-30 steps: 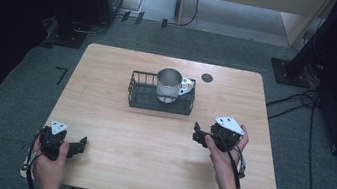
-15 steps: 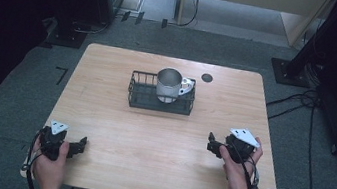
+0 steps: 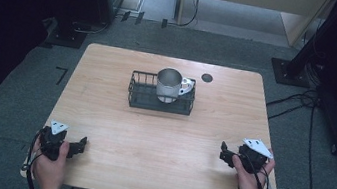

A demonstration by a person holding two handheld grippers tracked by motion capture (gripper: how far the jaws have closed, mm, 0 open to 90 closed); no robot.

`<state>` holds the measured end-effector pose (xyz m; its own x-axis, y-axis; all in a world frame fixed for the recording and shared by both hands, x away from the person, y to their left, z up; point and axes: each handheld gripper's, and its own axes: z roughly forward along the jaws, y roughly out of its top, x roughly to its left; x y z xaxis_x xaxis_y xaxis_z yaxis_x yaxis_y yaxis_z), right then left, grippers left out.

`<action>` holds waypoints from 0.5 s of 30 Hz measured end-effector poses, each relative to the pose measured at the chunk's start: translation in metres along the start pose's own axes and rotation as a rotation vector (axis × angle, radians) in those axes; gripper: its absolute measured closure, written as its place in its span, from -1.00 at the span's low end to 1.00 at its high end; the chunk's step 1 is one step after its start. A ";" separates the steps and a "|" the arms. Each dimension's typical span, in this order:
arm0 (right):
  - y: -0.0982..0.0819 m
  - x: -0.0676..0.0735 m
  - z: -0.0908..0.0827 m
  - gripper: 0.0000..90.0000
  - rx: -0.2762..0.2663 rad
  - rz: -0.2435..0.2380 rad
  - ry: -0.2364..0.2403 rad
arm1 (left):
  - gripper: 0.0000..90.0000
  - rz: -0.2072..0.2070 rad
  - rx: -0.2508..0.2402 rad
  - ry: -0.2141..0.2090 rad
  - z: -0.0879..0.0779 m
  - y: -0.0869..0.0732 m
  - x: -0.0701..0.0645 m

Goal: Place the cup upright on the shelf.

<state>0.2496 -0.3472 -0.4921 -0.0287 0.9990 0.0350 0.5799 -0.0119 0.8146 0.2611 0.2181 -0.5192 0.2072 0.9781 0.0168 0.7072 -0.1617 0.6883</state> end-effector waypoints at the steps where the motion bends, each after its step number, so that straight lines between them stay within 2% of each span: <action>1: -0.001 -0.002 -0.001 -1.00 0.003 0.000 -0.004 | -1.00 0.000 0.000 0.000 0.000 0.000 0.000; 15: -0.024 -0.032 -0.007 -1.00 0.036 0.027 -0.054 | -1.00 0.000 0.000 0.000 0.000 0.000 0.000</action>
<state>0.2306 -0.3796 -0.5087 0.0303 0.9992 0.0245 0.6090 -0.0379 0.7923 0.2610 0.2181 -0.5192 0.2075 0.9781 0.0170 0.7073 -0.1620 0.6881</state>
